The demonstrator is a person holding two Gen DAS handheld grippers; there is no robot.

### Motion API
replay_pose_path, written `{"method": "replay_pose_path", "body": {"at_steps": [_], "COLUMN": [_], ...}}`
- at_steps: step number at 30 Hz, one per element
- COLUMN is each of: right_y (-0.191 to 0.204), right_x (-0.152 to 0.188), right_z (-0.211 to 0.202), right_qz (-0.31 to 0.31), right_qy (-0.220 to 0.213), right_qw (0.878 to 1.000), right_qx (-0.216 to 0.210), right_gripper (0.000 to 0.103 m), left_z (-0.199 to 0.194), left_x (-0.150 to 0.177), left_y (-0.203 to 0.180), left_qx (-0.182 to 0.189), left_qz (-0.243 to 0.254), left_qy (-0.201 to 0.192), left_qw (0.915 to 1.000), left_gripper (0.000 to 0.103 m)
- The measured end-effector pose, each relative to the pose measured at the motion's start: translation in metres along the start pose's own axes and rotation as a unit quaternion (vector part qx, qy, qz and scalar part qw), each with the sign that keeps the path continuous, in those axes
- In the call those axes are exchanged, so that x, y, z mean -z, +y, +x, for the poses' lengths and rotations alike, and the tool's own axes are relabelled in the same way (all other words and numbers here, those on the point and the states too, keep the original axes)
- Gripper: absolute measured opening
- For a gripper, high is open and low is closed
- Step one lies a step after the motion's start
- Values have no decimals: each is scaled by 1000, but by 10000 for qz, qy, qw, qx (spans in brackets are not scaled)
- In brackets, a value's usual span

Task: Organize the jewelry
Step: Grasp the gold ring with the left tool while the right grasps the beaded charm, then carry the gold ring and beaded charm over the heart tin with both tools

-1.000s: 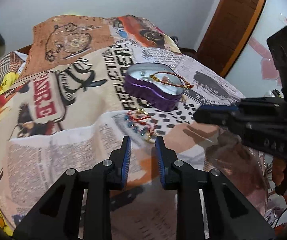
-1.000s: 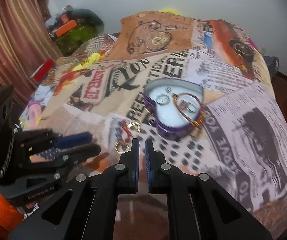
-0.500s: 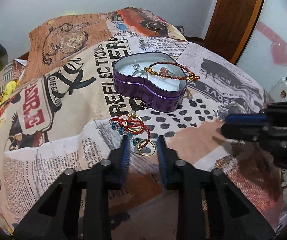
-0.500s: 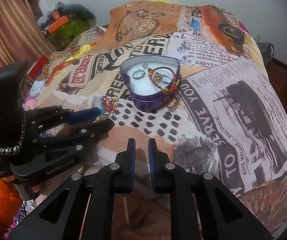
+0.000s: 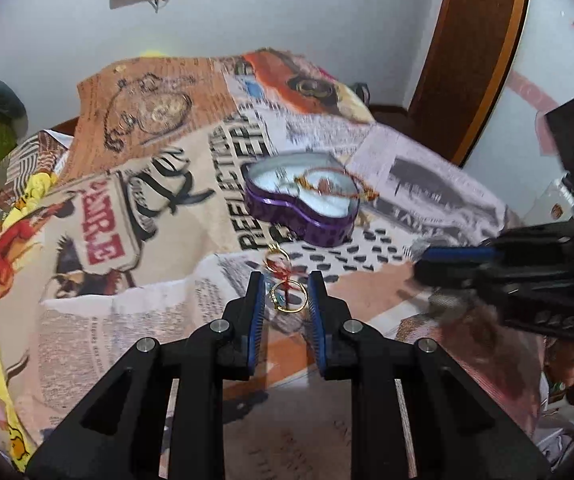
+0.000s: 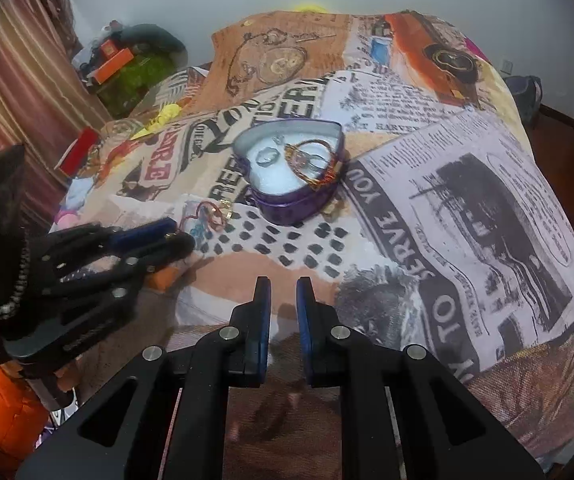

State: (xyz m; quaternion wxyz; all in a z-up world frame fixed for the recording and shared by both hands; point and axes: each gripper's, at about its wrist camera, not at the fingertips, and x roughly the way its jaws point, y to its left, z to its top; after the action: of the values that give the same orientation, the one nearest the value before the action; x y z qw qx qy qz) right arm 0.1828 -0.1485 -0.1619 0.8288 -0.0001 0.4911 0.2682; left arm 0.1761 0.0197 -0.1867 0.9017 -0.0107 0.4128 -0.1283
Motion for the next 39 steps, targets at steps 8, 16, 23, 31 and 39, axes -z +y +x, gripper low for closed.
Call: {"method": "replay_pose_path", "body": {"at_steps": [8, 16, 23, 31, 39], "right_y": [35, 61, 67, 69, 69], "right_x": [-17, -27, -41, -42, -42], "right_z": [24, 50, 58, 85, 86], "right_qz": [-443, -971, -694, -632, -690], "right_qy": [181, 473, 439, 759, 696], "right_qw": [9988, 9941, 9960, 9947, 9947], "right_qx": [-101, -20, -338, -268, -306], "right_gripper": [12, 17, 42, 42, 10], "left_z": [-6, 1, 5, 8, 5], "left_x": [14, 32, 36, 39, 37], "left_y": [33, 58, 62, 63, 59], "left_qx": [3, 65, 141, 171, 59], "left_qz": [-306, -533, -510, -543, -524], "left_qy": [88, 214, 201, 187, 169], "left_qw": [9995, 9983, 9984, 9982, 9985], "left_gripper": [20, 20, 20, 20, 20]}}
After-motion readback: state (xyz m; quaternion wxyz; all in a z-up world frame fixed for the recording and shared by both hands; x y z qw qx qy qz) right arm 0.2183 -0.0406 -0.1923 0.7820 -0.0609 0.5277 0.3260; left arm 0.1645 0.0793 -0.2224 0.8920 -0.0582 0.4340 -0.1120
